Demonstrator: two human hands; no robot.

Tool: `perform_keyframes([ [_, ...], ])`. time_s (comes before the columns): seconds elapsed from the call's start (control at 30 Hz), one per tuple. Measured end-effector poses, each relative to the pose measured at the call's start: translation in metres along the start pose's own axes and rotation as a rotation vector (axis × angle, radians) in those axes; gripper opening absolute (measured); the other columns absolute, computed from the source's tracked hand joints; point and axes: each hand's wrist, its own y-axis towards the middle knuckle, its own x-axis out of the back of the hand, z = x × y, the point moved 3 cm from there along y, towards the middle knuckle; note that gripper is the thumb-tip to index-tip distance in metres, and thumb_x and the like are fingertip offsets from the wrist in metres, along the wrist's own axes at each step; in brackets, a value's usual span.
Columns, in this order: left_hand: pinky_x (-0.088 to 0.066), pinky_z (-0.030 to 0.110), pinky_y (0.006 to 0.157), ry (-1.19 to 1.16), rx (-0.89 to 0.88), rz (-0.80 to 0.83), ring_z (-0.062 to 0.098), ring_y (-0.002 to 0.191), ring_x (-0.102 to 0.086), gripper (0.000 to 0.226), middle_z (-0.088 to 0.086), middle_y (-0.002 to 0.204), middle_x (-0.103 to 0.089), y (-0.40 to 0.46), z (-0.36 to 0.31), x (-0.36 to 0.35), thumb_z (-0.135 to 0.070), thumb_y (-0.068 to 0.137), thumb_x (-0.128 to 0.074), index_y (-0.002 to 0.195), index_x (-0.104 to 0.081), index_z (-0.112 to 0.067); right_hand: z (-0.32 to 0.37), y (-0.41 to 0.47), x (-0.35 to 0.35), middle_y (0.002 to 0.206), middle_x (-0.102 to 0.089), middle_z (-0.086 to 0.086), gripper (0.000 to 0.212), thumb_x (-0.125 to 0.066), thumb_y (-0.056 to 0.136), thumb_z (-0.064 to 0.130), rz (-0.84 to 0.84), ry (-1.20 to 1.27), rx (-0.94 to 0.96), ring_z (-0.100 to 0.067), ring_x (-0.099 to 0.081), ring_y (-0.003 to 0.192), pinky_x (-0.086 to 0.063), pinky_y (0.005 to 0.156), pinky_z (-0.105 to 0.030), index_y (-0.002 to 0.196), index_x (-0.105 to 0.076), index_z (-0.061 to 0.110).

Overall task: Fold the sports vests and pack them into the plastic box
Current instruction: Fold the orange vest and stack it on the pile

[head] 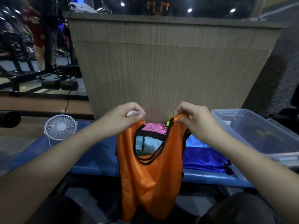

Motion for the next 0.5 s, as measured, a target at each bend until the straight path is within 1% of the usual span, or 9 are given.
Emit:
perform_keyframes([
  [0.03, -0.04, 0.005, 0.076, -0.001, -0.014, 0.017, -0.009, 0.086, -0.06, 0.006, -0.011, 0.09, -0.068, 0.001, -0.001, -0.002, -0.017, 0.096, -0.065, 0.099, -0.07, -0.018, 0.001, 0.0, -0.001, 0.078, -0.06, 0.012, 0.022, -0.065, 0.082, 0.013, -0.02, -0.054, 0.022, -0.008, -0.058, 0.076, -0.05, 0.073, -0.04, 0.083, -0.055, 0.032],
  [0.1, -0.041, 0.008, 0.076, -0.007, -0.035, 0.042, -0.004, 0.087, -0.063, 0.006, -0.015, 0.09, -0.069, 0.002, -0.002, -0.004, -0.022, 0.091, -0.072, 0.096, -0.071, -0.024, 0.004, -0.001, -0.003, 0.085, -0.054, 0.014, 0.008, -0.055, 0.085, 0.03, -0.026, -0.154, 0.046, -0.016, -0.057, 0.082, -0.051, 0.071, -0.045, 0.091, -0.052, 0.034],
  [0.17, -0.043, 0.012, 0.076, -0.004, -0.044, 0.06, -0.002, 0.086, -0.063, 0.008, -0.018, 0.089, -0.069, 0.002, -0.003, -0.006, -0.024, 0.089, -0.075, 0.094, -0.071, -0.028, 0.006, -0.002, -0.005, 0.081, -0.054, 0.011, 0.01, -0.048, 0.089, 0.039, -0.032, -0.211, 0.044, -0.021, -0.059, 0.079, -0.052, 0.068, -0.045, 0.094, -0.052, 0.032],
  [0.23, -0.044, 0.017, 0.076, 0.001, -0.043, 0.062, -0.002, 0.083, -0.063, 0.005, -0.016, 0.086, -0.07, 0.003, -0.003, -0.008, -0.026, 0.089, -0.075, 0.089, -0.071, -0.029, 0.007, -0.004, -0.005, 0.068, -0.05, 0.01, 0.006, -0.054, 0.094, 0.032, -0.039, -0.241, 0.036, -0.021, -0.055, 0.068, -0.051, 0.064, -0.04, 0.095, -0.056, 0.027],
  [0.33, -0.047, 0.025, 0.075, 0.014, -0.017, 0.012, -0.002, 0.08, -0.065, 0.009, -0.016, 0.081, -0.072, 0.003, 0.002, -0.001, -0.037, 0.082, -0.068, 0.077, -0.071, -0.03, 0.006, -0.002, -0.003, 0.057, -0.048, 0.009, 0.007, -0.063, 0.093, 0.017, 0.024, -0.199, -0.016, -0.01, -0.048, 0.055, -0.041, 0.058, -0.027, 0.097, -0.059, 0.02],
  [0.37, -0.05, 0.027, 0.078, 0.045, -0.003, -0.012, -0.002, 0.083, -0.066, 0.011, -0.015, 0.081, -0.072, 0.003, 0.003, 0.003, -0.039, 0.081, -0.067, 0.076, -0.071, -0.03, 0.003, 0.0, -0.001, 0.058, -0.05, 0.01, 0.01, -0.064, 0.092, 0.013, 0.065, -0.16, -0.049, -0.005, -0.052, 0.057, -0.038, 0.057, -0.018, 0.098, -0.059, 0.019],
  [0.4, -0.051, 0.029, 0.081, 0.082, 0.005, -0.034, -0.001, 0.085, -0.066, 0.011, -0.015, 0.083, -0.073, 0.003, 0.006, 0.007, -0.036, 0.083, -0.069, 0.076, -0.072, -0.029, 0.001, 0.002, 0.001, 0.06, -0.054, 0.012, 0.015, -0.066, 0.091, 0.009, 0.109, -0.13, -0.077, 0.001, -0.054, 0.061, -0.037, 0.057, -0.014, 0.1, -0.059, 0.019],
  [0.43, -0.05, 0.029, 0.084, 0.117, 0.011, -0.059, -0.001, 0.087, -0.066, 0.011, -0.014, 0.083, -0.073, 0.002, 0.007, 0.012, -0.031, 0.087, -0.071, 0.076, -0.073, -0.028, -0.002, 0.004, 0.003, 0.062, -0.058, 0.015, 0.019, -0.066, 0.089, 0.006, 0.151, -0.108, -0.098, 0.004, -0.055, 0.064, -0.037, 0.059, -0.011, 0.101, -0.06, 0.019],
  [0.5, -0.047, 0.021, 0.082, 0.173, 0.032, -0.118, -0.004, 0.088, -0.064, 0.013, -0.016, 0.084, -0.073, 0.0, 0.011, 0.021, -0.026, 0.089, -0.072, 0.076, -0.074, -0.029, -0.009, 0.007, 0.008, 0.065, -0.063, 0.023, 0.026, -0.068, 0.087, 0.002, 0.235, -0.096, -0.125, 0.006, -0.056, 0.064, -0.039, 0.059, -0.01, 0.103, -0.06, 0.021],
])
